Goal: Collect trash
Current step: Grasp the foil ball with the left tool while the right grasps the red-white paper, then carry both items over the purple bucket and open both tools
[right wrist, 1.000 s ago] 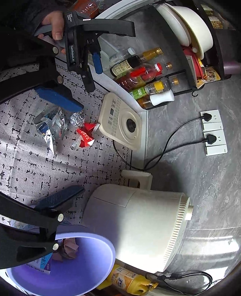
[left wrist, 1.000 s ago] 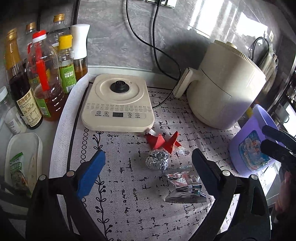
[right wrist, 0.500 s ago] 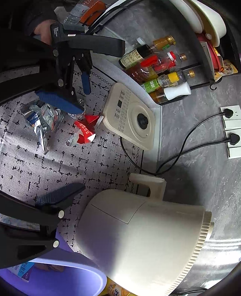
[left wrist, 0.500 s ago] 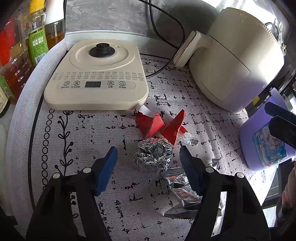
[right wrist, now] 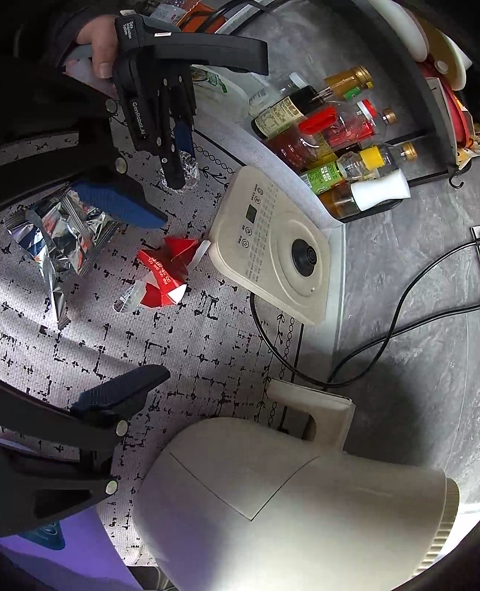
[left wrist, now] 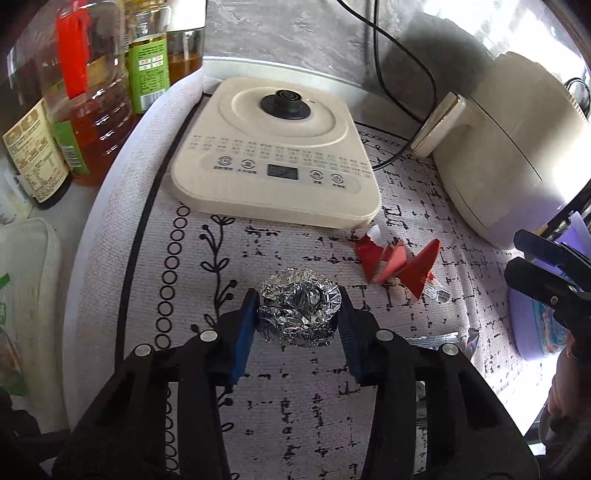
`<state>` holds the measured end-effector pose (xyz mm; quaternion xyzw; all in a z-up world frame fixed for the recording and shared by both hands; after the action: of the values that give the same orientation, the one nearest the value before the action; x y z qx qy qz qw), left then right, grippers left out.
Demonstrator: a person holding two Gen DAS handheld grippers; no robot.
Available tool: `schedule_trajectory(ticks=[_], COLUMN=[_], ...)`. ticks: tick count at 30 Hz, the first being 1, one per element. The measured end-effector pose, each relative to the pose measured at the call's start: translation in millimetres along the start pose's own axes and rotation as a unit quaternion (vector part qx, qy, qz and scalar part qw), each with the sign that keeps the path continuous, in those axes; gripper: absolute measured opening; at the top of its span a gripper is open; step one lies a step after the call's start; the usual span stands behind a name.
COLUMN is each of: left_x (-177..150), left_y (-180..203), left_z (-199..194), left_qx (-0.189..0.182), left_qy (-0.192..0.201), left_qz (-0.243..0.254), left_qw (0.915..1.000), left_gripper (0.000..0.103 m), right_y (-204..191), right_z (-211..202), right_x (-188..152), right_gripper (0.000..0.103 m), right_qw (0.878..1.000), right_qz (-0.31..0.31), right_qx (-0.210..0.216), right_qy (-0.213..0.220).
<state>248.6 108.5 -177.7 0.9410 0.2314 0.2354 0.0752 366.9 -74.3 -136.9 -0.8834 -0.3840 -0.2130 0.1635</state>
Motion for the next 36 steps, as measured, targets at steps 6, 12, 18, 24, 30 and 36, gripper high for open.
schedule_trajectory(ticks=[6, 12, 18, 24, 30, 36], left_x=[2.5, 1.7, -3.8, -2.6, -4.7, -10.0], left_y=[-15.4, -24.6, -28.6, -21.9, -11.6, 4.9], left_z=[-7.2, -10.7, -12.1, -15.5, -32.5, -67.0], left_qx=[0.028, 0.036, 0.04, 0.034, 0.021, 0.002], left_qy=[0.007, 0.018, 0.016, 0.025, 0.048, 0.086], left_qz=[-0.019, -0.038, -0.041, -0.036, -0.025, -0.007], left_qw=[0.9994, 0.9985, 0.9982, 0.9985, 0.9983, 0.9963], left_gripper=[0.042, 0.042, 0.042, 0.042, 0.042, 0.042], right_y=[-0.7, -4.3, -8.4, -14.0, -4.6, 2.4], right_z=[28.8, 57.8, 78.0, 73.0, 48.2, -2.2], right_x=[5.2, 7.9, 7.6, 4.2, -2.4, -4.5], right_gripper=[0.075, 0.075, 0.05, 0.012, 0.01, 0.01], right_qw=[1.0, 0.999, 0.997, 0.995, 0.996, 0.998], right_qz=[-0.008, -0.025, -0.036, -0.049, -0.023, 0.008], right_qx=[0.017, 0.021, 0.03, 0.04, 0.049, 0.054], right_qy=[-0.019, -0.043, -0.064, -0.077, -0.065, -0.024])
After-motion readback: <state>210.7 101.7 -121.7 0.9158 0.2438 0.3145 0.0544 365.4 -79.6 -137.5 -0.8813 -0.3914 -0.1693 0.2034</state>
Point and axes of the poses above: each gripper's, at about its wrist camera, not at the fingertips, and z roughly the way its jaws point, y to its right, x to its top, the point moved 2 cm from there along z, roughly the way its jaws point, and after that the axes turned 6 degrees about -y, right-handed, at the moved point
